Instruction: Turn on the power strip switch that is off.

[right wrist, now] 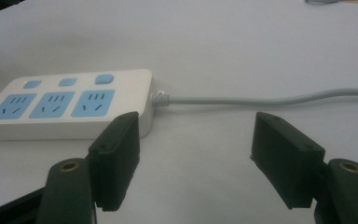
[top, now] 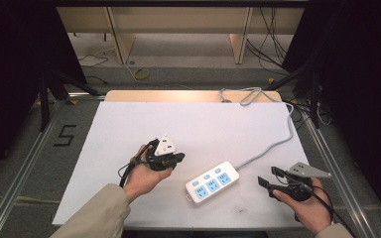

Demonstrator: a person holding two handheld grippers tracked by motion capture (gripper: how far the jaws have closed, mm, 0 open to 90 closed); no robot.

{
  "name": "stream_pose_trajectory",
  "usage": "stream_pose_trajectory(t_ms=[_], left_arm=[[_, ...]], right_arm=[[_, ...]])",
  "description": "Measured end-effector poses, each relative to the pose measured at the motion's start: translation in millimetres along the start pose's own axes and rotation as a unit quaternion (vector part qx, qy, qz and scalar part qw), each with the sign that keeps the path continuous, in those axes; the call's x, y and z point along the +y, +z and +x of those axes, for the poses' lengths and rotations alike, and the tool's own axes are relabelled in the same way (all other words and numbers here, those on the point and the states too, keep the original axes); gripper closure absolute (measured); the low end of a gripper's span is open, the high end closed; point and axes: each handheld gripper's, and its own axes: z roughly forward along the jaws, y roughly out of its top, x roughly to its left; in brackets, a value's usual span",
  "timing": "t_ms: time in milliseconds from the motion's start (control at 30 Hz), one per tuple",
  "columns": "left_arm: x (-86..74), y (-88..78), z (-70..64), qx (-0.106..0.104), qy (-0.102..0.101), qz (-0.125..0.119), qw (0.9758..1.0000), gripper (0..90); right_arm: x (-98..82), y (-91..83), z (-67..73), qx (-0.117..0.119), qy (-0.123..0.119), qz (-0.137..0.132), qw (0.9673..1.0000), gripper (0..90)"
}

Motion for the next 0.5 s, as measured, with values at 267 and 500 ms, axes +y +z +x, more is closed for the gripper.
stream_pose_trajectory(t_ms=[267,500], left_arm=[[5.0,4.8,-5.6,-0.007,0.006,0.001,1.0000,89.8],[8.9,9.0,-10.6,-0.014,0.006,0.002,0.9999,89.9]], right_arm=[[0.1,0.2,-0.2,0.000,0.000,0.001,1.0000,33.0],[0.0,0.1,0.1,0.000,-0.001,0.000,1.0000,33.0]])
